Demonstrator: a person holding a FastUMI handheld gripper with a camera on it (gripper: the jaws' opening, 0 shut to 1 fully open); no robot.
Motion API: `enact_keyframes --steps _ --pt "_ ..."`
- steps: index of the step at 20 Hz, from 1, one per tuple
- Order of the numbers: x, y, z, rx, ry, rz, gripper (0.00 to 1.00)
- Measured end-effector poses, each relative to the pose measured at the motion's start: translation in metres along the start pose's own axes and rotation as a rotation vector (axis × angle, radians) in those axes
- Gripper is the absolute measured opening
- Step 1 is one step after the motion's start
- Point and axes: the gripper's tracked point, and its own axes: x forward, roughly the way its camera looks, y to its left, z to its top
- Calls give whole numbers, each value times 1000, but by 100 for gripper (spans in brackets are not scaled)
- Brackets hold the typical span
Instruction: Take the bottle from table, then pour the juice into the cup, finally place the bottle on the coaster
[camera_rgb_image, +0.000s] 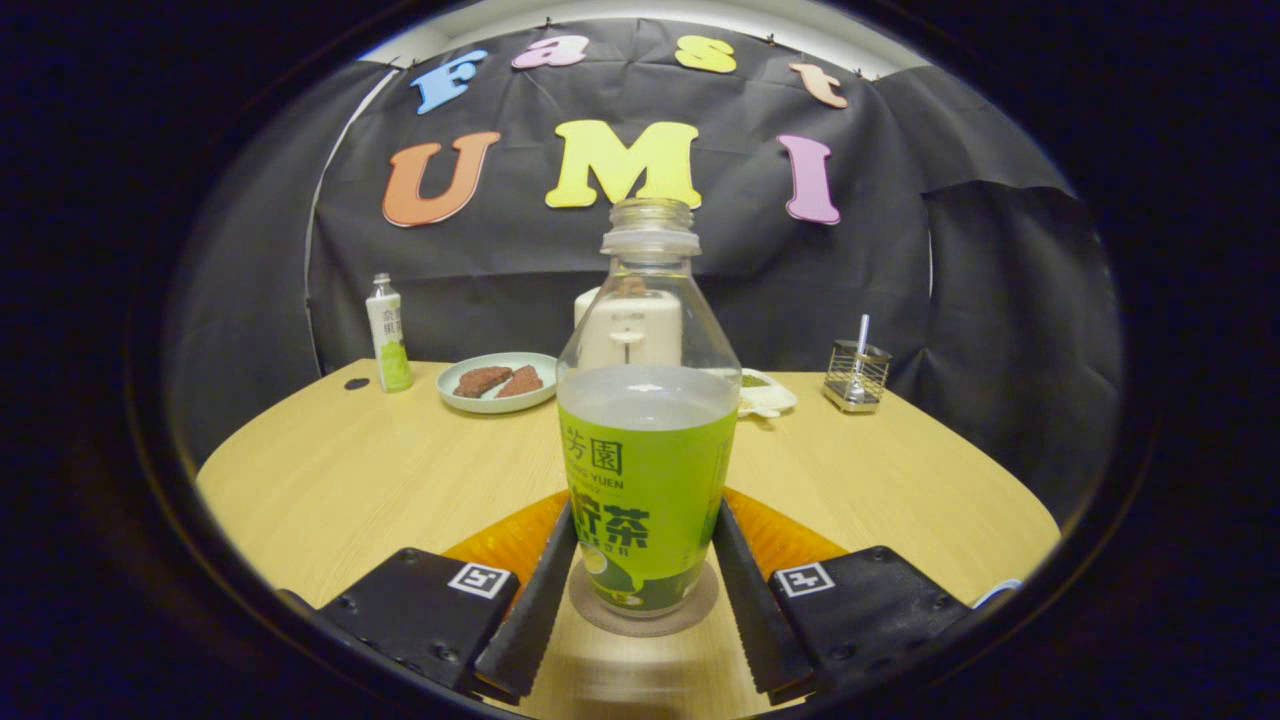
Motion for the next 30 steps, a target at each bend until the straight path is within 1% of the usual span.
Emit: enact_keyframes --steps 8,10,11,12,16,22,30 --pt "1 -1 -3 -15 23 -7 84" --pt "1 -5 -4 -22 35 -18 87" --pt "-1 -6 -5 -20 38 -22 92" --pt "-3 -7 -4 -15 38 -21 98" --pt "-17 -13 -4 -22 30 -31 99" --pt "-54 -12 -3 -29 -2 -22 100" --pt "-140 -15 3 -26 -90 -41 100"
